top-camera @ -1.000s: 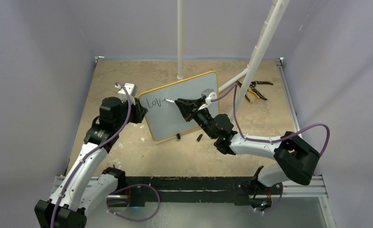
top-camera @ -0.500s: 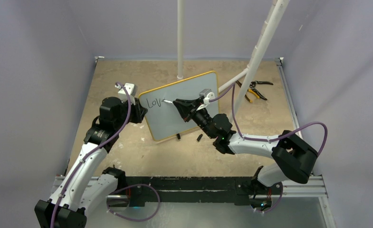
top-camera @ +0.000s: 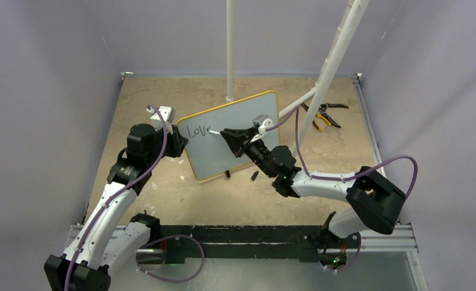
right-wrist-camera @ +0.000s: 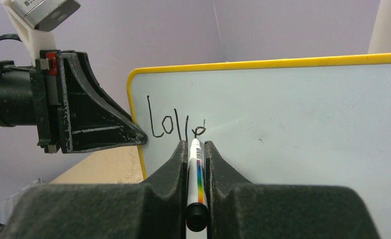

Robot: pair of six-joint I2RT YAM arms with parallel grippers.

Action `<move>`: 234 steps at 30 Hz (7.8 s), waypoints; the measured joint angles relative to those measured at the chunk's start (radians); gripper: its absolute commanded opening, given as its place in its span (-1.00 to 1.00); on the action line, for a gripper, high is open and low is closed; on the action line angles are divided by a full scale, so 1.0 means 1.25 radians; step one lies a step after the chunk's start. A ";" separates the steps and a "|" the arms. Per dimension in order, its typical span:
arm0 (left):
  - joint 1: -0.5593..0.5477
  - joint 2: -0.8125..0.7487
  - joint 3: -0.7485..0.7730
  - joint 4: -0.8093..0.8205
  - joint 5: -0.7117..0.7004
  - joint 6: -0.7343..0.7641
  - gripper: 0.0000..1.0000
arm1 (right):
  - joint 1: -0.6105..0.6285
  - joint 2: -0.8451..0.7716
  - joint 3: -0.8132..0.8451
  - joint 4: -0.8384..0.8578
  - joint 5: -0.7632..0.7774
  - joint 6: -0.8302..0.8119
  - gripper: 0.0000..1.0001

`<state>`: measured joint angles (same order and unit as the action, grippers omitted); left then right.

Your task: Write a sentence on the whiteboard

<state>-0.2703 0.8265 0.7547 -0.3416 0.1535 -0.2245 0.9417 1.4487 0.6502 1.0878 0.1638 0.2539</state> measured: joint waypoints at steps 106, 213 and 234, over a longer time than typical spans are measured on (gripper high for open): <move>0.000 -0.002 0.000 -0.002 0.000 0.000 -0.78 | -0.047 -0.075 -0.045 -0.020 0.032 0.004 -1.00; 0.000 -0.002 0.000 -0.002 -0.002 0.001 -0.78 | -0.069 -0.108 -0.100 0.004 0.107 0.060 -1.00; 0.000 -0.001 0.000 -0.002 -0.003 0.001 -0.78 | -0.074 -0.088 -0.095 0.028 0.064 0.048 -1.00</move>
<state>-0.2703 0.8249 0.7544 -0.3439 0.1493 -0.2237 0.8486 1.3388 0.5320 1.1233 0.2443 0.3141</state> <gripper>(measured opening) 0.190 0.123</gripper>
